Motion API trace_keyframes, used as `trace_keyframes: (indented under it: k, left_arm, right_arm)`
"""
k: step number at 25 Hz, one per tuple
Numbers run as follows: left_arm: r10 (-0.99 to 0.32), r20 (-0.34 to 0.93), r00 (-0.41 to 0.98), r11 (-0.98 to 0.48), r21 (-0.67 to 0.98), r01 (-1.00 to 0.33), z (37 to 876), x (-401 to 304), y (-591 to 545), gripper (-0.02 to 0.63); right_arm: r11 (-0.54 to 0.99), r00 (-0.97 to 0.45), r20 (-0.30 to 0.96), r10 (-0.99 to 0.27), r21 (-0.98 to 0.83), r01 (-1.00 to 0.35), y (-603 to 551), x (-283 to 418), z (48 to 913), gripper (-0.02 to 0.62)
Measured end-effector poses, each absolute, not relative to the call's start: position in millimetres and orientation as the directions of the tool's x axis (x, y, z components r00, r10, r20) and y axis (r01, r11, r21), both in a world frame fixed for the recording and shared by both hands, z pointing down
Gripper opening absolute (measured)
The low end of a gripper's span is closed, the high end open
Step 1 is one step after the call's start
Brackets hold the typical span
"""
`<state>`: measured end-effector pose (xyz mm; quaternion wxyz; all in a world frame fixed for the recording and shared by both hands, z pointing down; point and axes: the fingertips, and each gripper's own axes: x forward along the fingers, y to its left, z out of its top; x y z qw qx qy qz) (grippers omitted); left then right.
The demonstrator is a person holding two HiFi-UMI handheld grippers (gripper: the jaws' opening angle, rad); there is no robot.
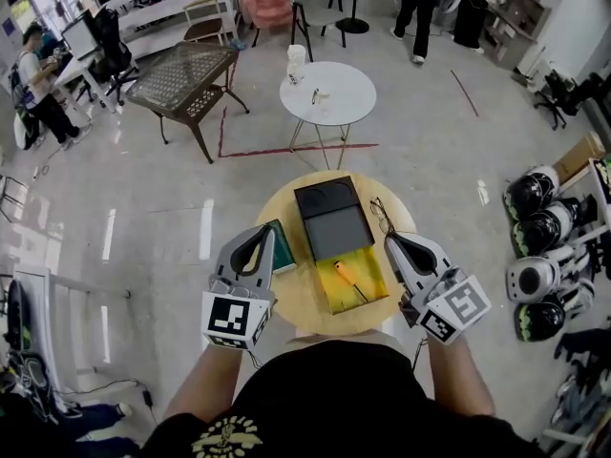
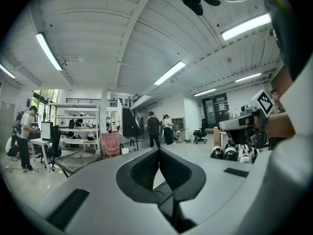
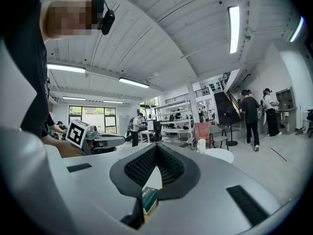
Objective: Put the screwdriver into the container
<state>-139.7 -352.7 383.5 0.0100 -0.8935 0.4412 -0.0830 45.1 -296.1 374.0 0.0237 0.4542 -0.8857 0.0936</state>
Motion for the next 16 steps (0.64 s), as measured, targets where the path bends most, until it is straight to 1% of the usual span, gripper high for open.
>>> trace_keyframes:
  k: [16]
  left_arm:
    - [-0.779, 0.138, 0.612, -0.625, -0.09, -0.775, 384.4, -146.7, -343.8, 0.015]
  right_arm:
    - [0.548, -0.567, 0.14, -0.812, -0.156, -0.822, -286.6, 38.1, 381.5, 0.014]
